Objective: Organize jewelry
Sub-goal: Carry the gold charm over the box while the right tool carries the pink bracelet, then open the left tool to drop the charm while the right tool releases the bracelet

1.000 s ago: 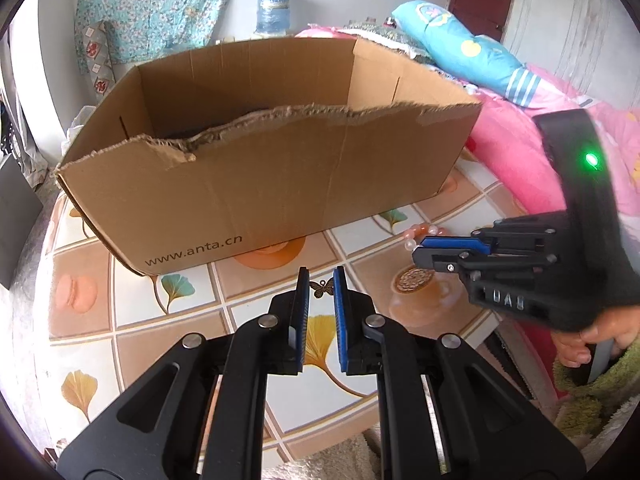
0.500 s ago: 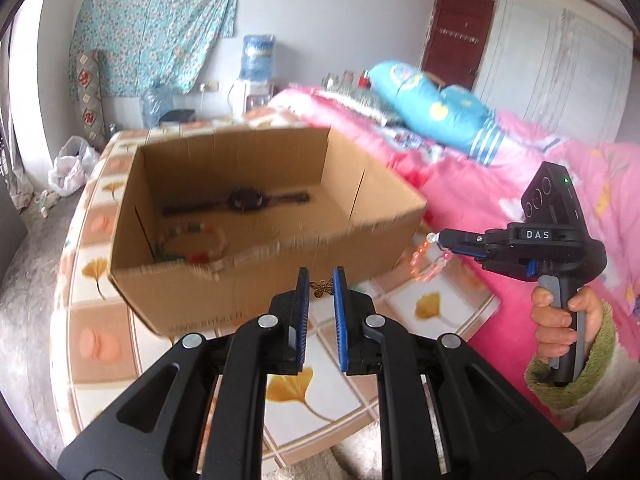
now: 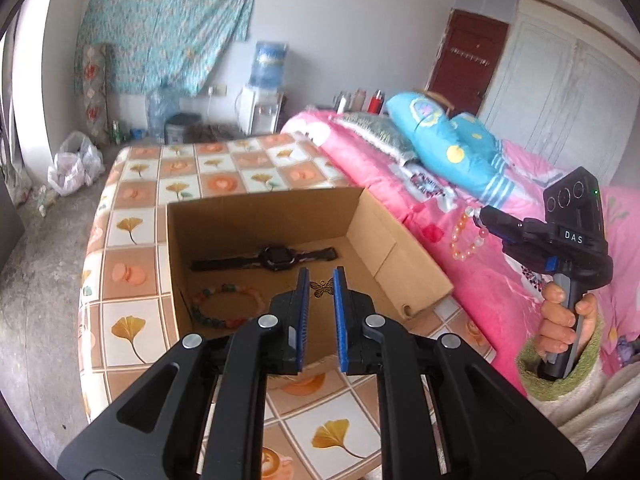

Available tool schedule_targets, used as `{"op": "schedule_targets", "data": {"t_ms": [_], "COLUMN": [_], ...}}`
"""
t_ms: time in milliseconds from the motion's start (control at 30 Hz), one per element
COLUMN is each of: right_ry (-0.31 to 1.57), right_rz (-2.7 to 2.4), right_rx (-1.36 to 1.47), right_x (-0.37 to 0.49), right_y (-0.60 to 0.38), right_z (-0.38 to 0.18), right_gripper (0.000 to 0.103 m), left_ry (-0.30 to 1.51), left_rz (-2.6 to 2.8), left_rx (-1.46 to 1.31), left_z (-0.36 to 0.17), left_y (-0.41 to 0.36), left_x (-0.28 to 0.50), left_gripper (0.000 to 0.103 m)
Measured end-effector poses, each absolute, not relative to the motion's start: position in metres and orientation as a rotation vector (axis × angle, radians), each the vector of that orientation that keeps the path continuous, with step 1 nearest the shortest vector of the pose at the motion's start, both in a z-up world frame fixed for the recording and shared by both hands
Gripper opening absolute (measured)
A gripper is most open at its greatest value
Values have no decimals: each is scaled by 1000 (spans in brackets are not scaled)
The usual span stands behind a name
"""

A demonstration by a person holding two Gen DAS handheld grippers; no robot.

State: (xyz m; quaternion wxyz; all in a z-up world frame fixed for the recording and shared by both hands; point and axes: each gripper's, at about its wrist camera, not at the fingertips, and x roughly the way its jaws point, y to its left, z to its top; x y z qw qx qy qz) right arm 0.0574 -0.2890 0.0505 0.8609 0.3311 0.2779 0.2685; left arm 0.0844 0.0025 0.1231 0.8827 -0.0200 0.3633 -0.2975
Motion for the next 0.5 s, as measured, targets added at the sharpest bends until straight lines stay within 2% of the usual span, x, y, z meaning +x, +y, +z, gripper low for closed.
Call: {"op": "schedule_targets", "data": {"t_ms": [233,500], "right_ry": [735,827], "right_rz": [601,598], "right_rx": [673,635], "right_x": [107,134], "right_y": [-274,-268], "right_z": [22,2], "right_gripper": [10,10], "left_ry": [1021,1296], "left_rz": [-682,-656], "left_rx": [-25,182], "left_z": [77,24], "left_y": [-13,-38], "left_x": [144,182], "left_gripper": [11,11]}}
